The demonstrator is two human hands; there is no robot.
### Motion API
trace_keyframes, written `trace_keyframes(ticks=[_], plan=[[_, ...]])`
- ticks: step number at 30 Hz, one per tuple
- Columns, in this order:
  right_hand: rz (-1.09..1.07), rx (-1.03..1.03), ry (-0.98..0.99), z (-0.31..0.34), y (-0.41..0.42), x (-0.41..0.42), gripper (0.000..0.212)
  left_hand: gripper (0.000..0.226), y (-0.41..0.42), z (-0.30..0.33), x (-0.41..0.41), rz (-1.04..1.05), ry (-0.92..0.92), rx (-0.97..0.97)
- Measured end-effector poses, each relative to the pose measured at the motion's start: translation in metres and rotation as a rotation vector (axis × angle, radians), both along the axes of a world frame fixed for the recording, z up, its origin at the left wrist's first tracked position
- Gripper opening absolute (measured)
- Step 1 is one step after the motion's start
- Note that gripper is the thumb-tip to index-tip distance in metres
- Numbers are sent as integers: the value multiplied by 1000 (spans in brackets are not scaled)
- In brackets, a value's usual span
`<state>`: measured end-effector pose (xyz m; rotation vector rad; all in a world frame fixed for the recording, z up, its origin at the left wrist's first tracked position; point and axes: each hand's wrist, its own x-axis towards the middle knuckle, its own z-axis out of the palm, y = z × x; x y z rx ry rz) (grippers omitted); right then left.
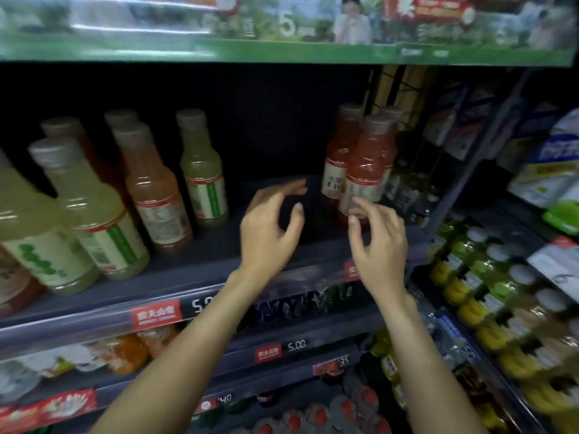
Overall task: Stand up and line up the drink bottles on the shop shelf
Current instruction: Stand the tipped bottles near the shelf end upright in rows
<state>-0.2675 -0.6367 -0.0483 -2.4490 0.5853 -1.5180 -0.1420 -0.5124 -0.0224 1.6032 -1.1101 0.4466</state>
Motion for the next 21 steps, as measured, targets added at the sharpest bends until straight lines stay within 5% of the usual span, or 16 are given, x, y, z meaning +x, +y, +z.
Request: trace_keyframes(ticks=[7, 14, 21], plan=[[362, -30, 98, -13, 73, 61, 22, 22, 123, -17, 36, 426, -114, -62], [653, 264, 218, 0, 135, 135, 55, 58, 199, -29, 73, 746, 89, 3], [411, 14, 21, 23, 185, 168, 50, 77, 212, -23, 91, 833, 45, 69]])
